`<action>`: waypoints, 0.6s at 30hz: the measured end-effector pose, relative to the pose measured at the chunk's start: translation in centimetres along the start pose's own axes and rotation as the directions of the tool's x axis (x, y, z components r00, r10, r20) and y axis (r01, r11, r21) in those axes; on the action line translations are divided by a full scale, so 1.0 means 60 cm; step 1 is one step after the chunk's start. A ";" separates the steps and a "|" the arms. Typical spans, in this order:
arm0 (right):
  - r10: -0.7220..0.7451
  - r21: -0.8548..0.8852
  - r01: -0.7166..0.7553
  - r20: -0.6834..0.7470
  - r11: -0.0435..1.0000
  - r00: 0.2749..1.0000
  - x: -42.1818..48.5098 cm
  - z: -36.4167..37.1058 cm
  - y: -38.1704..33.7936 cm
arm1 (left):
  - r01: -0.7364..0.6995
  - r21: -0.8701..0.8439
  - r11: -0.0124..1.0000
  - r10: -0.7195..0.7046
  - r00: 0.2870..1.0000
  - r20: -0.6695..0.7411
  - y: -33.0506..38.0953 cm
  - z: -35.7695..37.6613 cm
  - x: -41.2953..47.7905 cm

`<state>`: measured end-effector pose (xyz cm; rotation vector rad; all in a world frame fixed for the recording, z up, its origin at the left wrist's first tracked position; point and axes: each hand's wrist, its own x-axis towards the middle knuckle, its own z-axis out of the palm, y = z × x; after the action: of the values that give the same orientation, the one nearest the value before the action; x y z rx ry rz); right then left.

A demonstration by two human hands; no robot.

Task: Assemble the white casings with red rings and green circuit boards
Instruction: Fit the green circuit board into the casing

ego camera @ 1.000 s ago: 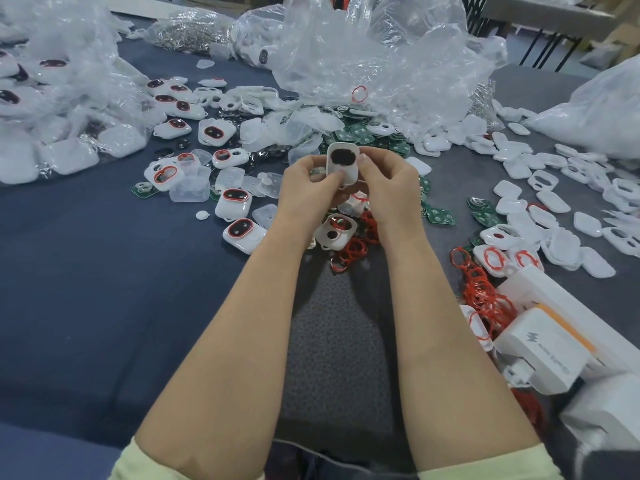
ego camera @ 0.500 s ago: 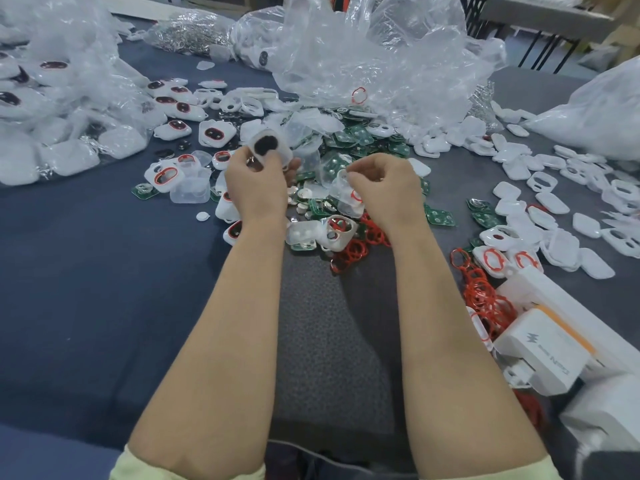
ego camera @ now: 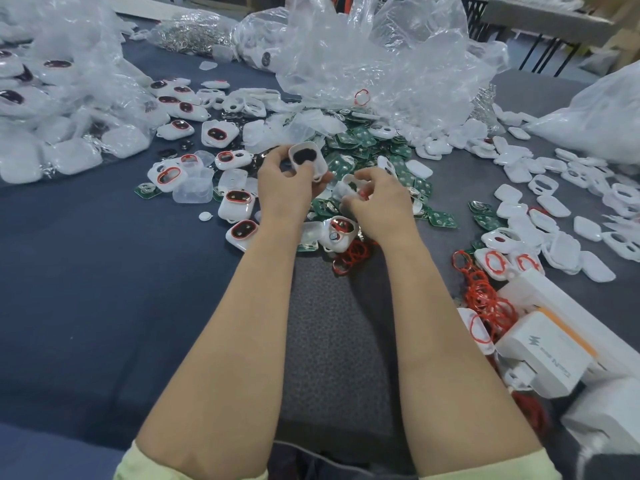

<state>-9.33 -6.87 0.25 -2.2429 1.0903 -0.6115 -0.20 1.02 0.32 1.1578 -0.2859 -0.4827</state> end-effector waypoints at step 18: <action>0.173 0.723 -0.063 -0.079 0.688 0.982 0.006 -0.018 0.005 | -0.032 0.142 0.989 0.016 0.994 0.113 -0.002 0.012 -0.015</action>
<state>-9.92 -7.60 0.90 -1.4420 0.8393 -0.9586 -1.32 0.88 0.49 1.2683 -0.4363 -0.5131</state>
